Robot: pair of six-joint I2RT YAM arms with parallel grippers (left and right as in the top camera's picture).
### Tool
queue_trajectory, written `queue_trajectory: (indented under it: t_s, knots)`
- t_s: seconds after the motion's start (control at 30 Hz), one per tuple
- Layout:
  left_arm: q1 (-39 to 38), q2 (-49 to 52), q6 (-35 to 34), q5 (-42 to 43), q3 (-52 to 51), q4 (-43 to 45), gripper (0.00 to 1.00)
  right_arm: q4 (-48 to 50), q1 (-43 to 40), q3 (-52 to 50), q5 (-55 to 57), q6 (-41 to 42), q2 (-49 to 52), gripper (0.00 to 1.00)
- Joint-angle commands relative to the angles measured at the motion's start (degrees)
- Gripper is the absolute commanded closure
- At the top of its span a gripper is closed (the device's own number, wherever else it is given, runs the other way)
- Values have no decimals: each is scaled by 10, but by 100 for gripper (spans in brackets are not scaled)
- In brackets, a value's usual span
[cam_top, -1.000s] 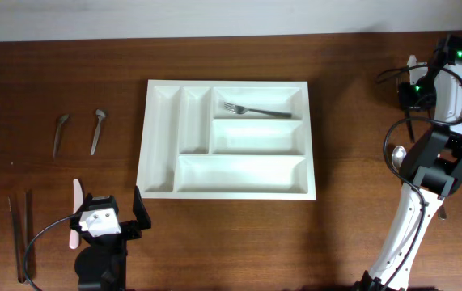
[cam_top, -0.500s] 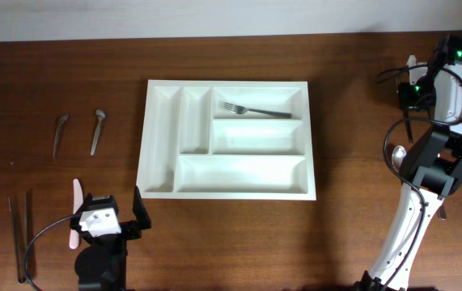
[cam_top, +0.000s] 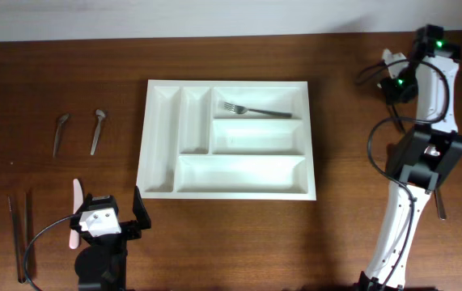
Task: Pack container
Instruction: 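Lower the right gripper and grasp the next silver fork, then carry the held fork with the right gripper over the tray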
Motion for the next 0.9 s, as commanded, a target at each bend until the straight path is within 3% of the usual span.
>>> queue_trajectory:
  t_s: [0.0,0.33,0.87]
  knots:
    - [-2,-4,7,6,-3,1,1,-24,24,74,-8,-45,2,96]
    - [-2,-4,7,6,-3,1,1,-156,120,266,-41,-149,-1,96]
    - [-2,-4,7,4,-3,1,1,-212,307,265,-47,-263,-30,96]
